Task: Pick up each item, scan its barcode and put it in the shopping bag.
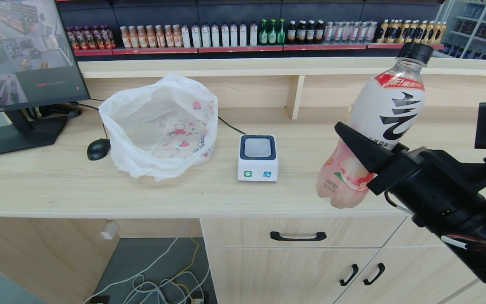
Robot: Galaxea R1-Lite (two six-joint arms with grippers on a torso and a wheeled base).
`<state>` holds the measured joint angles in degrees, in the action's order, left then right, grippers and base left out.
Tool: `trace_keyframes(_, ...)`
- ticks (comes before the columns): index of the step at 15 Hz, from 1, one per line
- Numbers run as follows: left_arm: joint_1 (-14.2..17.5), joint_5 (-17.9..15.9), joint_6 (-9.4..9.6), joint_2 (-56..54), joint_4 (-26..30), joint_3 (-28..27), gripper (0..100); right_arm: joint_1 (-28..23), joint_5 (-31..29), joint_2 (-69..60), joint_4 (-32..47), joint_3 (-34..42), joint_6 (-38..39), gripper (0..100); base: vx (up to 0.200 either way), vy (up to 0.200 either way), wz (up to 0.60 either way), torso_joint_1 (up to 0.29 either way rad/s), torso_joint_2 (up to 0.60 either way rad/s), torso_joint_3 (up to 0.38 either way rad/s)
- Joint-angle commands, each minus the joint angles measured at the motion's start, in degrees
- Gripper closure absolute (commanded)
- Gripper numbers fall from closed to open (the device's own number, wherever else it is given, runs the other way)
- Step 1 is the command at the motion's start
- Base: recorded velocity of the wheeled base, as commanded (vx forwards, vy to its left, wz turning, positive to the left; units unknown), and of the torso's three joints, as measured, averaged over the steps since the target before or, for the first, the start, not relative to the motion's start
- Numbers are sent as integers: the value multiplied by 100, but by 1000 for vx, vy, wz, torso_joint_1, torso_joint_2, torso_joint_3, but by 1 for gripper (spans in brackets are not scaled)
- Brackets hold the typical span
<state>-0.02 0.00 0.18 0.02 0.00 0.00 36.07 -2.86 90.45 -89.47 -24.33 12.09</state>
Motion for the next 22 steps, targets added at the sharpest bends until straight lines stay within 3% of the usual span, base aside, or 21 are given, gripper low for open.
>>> trace_keyframes(1, -6, 0, -1, -2, 0, 0, 0, -4, -4, 25, -1, 43, -14, 100, 0, 0, 0, 0, 0, 0)
trace_keyframes(4, 2, 0, 8, -2, 0, 0, 0, -276, -12, 25, -18, 139, -14, 100, 0, 0, 0, 0, 0, 0)
trace_keyframes(16, 2, 0, -9, -2, 0, 0, 0, -434, -12, -89, -36, 262, 21, 100, 0, 200, 0, 2, 3, 3)
trace_keyframes(22, 2, 0, -1, -2, 0, 0, 0, -417, 5, 201, -45, -10, 39, 100, 0, 0, 0, 0, 0, 0)
